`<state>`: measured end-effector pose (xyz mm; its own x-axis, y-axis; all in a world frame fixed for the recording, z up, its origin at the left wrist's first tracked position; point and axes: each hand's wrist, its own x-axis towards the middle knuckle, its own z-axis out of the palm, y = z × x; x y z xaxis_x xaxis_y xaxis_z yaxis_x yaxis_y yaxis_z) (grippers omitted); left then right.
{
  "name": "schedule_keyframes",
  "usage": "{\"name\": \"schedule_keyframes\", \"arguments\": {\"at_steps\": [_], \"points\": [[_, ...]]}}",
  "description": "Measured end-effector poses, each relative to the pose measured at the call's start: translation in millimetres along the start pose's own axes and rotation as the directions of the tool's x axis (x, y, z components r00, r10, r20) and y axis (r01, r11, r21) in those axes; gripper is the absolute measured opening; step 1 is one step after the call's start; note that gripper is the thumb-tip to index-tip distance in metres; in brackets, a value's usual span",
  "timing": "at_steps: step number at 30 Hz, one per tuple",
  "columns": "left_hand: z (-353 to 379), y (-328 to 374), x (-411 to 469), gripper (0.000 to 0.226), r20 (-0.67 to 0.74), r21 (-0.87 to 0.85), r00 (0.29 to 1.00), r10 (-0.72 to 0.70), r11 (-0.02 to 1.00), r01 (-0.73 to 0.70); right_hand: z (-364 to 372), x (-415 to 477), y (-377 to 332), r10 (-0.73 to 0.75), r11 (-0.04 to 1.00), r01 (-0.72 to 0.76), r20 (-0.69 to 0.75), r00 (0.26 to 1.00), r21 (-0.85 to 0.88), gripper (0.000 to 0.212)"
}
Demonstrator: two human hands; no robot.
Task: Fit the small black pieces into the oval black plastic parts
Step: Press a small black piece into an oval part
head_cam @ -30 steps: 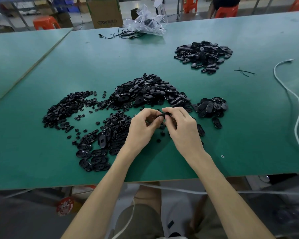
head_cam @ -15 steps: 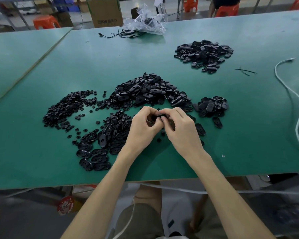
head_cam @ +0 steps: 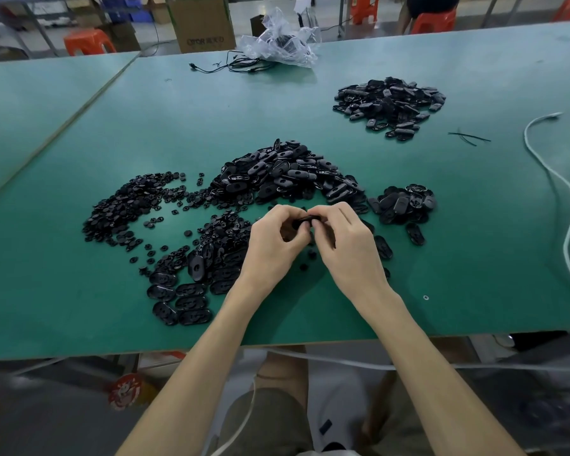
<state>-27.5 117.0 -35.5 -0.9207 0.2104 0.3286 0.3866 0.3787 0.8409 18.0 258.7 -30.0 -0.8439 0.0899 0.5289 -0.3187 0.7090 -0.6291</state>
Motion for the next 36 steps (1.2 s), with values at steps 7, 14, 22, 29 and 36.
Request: {"name": "schedule_keyframes", "arguments": {"at_steps": [7,14,22,29,36], "points": [[0.3,0.3,0.5,0.014,0.013,-0.078,1.0,-0.003,0.997,0.004,-1.0,0.4,1.3,0.019,1.0,-0.018,-0.025,1.0,0.015,0.019],[-1.8,2.1,1.4,0.007,-0.033,-0.101,0.999,-0.031,0.994,0.027,-1.8,0.9,-0.3,0.015,0.999,-0.016,0.003,1.0,0.028,0.034],[-5.3,4.3,2.6,0.012,-0.032,-0.187,0.998,-0.048,0.981,0.041,-1.2,1.3,2.2,-0.1,0.993,0.102,-0.028,0.995,0.065,0.044],[-5.0,3.2,2.2,0.014,-0.033,-0.196,0.999,-0.029,0.98,0.022,0.1,0.8,4.8,-0.156,0.987,0.157,-0.045,0.987,0.029,0.035],[-3.7,0.5,4.8,0.015,-0.056,-0.117,0.997,-0.051,0.992,0.044,-0.9,5.1,5.4,-0.002,0.999,0.014,-0.223,0.975,0.05,0.045]]}}
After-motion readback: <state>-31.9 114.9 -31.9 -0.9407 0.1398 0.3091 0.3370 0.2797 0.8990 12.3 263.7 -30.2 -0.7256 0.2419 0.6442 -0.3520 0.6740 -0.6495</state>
